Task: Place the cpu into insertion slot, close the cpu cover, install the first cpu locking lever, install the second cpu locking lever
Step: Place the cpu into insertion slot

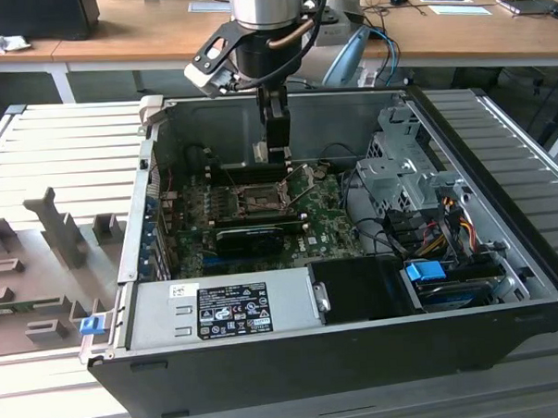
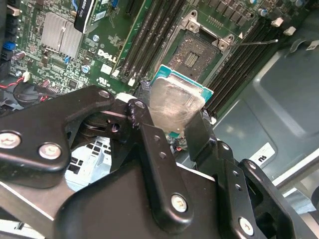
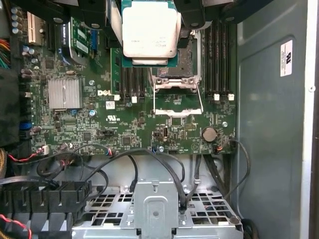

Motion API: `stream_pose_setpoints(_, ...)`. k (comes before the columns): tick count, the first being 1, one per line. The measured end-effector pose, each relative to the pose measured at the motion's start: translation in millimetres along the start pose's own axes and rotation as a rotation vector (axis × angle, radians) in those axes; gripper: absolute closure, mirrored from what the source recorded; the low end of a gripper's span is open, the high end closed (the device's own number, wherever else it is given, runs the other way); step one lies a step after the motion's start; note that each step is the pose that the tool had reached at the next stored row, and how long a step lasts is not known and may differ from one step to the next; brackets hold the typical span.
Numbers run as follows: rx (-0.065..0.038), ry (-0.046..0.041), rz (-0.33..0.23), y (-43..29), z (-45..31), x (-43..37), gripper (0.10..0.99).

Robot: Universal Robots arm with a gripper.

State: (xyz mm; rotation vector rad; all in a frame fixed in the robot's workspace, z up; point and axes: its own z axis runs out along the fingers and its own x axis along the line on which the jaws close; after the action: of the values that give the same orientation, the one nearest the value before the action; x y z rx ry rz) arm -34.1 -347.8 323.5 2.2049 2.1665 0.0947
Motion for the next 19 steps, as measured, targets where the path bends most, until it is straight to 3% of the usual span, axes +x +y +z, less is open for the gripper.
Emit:
stream_pose_setpoints(12, 0.0, 0.0002, 0.0, -1.4, 17.4, -0.2, 0.561)
stream_pose_setpoints(19, 0.0, 0.0002, 0.0, -1.8, 22.5, -0.2, 0.561)
